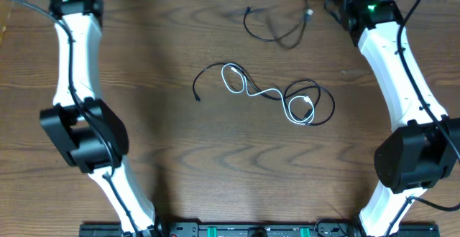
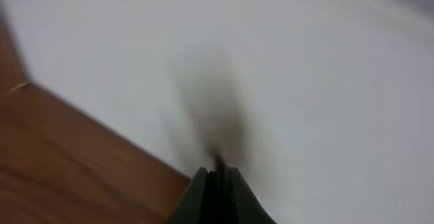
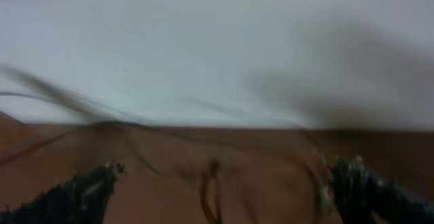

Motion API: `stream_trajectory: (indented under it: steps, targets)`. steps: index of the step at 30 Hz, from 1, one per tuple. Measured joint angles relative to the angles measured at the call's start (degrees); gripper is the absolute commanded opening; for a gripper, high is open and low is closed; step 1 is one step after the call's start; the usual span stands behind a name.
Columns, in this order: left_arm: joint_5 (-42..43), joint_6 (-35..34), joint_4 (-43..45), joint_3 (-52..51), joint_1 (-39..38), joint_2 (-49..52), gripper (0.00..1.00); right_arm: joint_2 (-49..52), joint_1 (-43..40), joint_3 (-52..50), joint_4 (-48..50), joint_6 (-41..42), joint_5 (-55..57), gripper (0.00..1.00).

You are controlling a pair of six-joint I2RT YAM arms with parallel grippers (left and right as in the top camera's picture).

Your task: Untangle cables

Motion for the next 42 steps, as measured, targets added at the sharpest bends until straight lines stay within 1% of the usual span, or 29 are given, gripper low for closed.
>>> stream_trajectory:
  steps: [3, 5, 7, 11, 16, 21, 23, 24, 25, 26, 27, 28, 29, 31, 33, 37, 39, 42]
  targets:
    - [0.09, 2.32, 2.40, 0.00, 3.80, 2.51, 0.07, -0.07, -0.04, 0.20, -11.32, -3.34, -1.84, 0.99]
    - [0.11, 5.07, 3.74, 0.00, 6.23, 3.21, 0.08, -0.07, -0.04, 0.13, -19.30, -5.55, -3.30, 0.99]
    - [0.13, 7.41, 5.60, 0.00, 7.89, 3.30, 0.07, -0.07, -0.04, 0.13, -24.68, -7.04, -4.59, 0.99]
    - [0.17, 10.27, 12.85, 0.17, 10.43, 3.30, 0.07, -0.07, 0.13, 0.17, -32.89, -8.70, -5.64, 0.99]
    - [0.17, 11.47, 16.02, 2.23, 13.05, 3.30, 0.07, -0.07, 0.83, 0.17, -36.79, -9.31, -6.19, 0.99]
    - [0.17, 11.69, 19.82, 3.69, 15.45, 3.30, 0.08, -0.07, 1.49, 0.17, -37.55, -9.49, -6.49, 0.99]
    - [0.15, 11.76, 19.41, 3.85, 16.37, 3.34, 0.13, -0.07, 1.79, 0.17, -37.55, -9.51, -6.47, 0.99]
    - [0.15, 11.89, 19.02, 3.89, 16.83, 3.58, 0.17, -0.07, 2.05, 0.17, -37.55, -9.51, -6.47, 0.99]
    - [0.17, 12.07, 18.49, 4.04, 17.22, 4.00, 0.30, -0.07, 2.32, 0.17, -37.55, -9.51, -6.49, 0.99]
    - [0.13, 12.35, 17.94, 4.24, 17.64, 4.68, 0.48, -0.07, 2.58, 0.17, -37.55, -9.51, -6.49, 0.99]
    - [0.09, 12.24, 17.59, 4.42, 17.92, 5.38, 0.56, -0.07, 2.86, 0.17, -37.57, -9.51, -6.49, 0.99]
    - [-0.26, 12.44, 16.57, 4.63, 18.32, 6.34, 0.57, -0.07, 3.15, 0.17, -37.57, -9.51, -6.49, 0.99]
    - [-0.98, 12.66, 15.61, 4.70, 18.60, 7.37, 0.73, -0.07, 3.45, 0.17, -37.59, -9.51, -6.51, 0.99]
    - [-3.21, 13.75, 12.44, 4.72, 19.15, 9.88, 0.84, -0.07, 3.96, 0.17, -37.90, -9.53, -6.54, 0.99]
    - [-5.77, 14.82, 9.84, 4.70, 19.58, 12.00, 0.91, -0.07, 4.35, 0.17, -38.60, -9.57, -6.54, 0.99]
    - [-8.50, 17.27, 6.10, 3.87, 20.26, 13.60, 0.93, -0.07, 4.96, 0.17, -39.82, -9.68, -6.58, 0.99]
    - [-8.81, 17.64, 4.87, 3.89, 20.44, 13.16, 0.93, -0.07, 5.20, 0.17, -40.26, -9.68, -6.60, 0.99]
    - [-8.22, 17.20, 0.81, 3.89, 20.33, 11.41, 0.93, -0.07, 5.77, 0.17, -40.81, -9.68, -6.60, 0.99]
